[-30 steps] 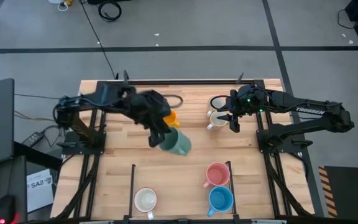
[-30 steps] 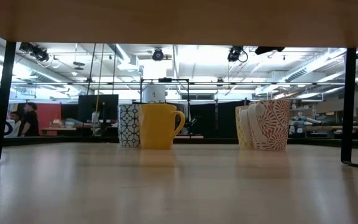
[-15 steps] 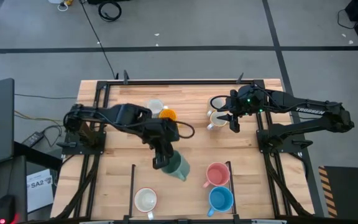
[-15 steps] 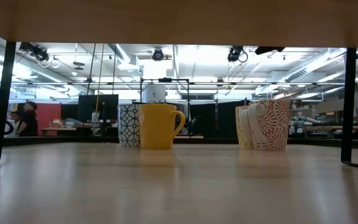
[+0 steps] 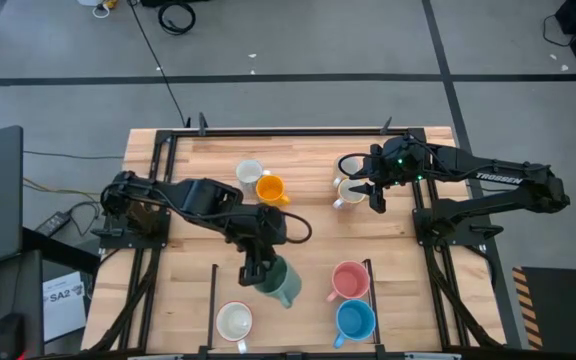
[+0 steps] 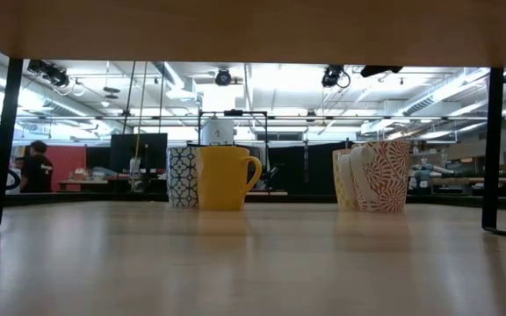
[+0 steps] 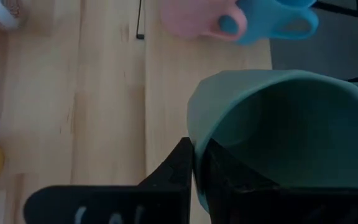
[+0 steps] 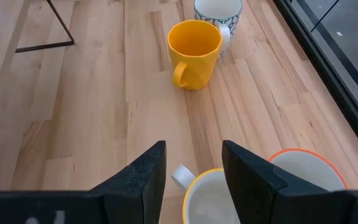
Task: Place coffee mugs
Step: Put the green mug on the shelf
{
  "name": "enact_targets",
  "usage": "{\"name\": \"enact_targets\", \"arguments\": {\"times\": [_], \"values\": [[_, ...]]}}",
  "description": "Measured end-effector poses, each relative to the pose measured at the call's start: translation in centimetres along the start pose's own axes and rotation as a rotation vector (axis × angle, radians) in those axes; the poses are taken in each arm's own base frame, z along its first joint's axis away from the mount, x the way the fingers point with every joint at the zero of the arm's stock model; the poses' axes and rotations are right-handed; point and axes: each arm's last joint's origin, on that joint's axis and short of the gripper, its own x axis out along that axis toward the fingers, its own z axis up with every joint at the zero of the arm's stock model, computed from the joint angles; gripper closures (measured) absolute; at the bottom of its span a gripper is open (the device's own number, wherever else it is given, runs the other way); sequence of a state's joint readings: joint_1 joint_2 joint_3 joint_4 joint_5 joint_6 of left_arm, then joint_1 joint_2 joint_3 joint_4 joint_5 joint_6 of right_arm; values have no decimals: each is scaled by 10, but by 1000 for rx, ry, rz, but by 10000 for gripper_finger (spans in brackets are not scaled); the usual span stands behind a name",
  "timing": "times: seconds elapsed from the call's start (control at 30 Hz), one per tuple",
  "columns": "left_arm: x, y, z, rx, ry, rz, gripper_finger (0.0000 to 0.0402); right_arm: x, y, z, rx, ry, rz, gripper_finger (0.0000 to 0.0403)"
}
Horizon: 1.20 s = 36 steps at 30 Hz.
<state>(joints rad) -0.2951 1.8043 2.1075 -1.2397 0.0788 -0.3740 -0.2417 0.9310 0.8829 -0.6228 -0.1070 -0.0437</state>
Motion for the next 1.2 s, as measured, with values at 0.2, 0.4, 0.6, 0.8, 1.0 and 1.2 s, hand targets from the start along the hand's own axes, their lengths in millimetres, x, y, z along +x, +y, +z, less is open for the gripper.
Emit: {"name": "enact_targets", "arguments": {"times": [0.2, 0.4, 0.6, 0.8, 1.0, 1.2], "values": [[18, -1, 7, -6, -11, -7, 374, 0, 0, 0, 0, 0, 0, 240], [43, -2, 11, -33, 31, -38, 374, 0, 0, 0, 0, 1, 0, 240], [53, -1, 11, -39, 52, -45, 373, 0, 0, 0, 0, 1, 0, 241], [53, -5, 15, -54, 12, -69, 373, 0, 0, 0, 0, 2, 0, 241], [54, -12, 11, -40, 25, -75, 373, 0, 0, 0, 0, 1, 0, 240], [57, -16, 9, -31, 28, -70, 373, 0, 0, 0, 0, 2, 0, 240]]}}
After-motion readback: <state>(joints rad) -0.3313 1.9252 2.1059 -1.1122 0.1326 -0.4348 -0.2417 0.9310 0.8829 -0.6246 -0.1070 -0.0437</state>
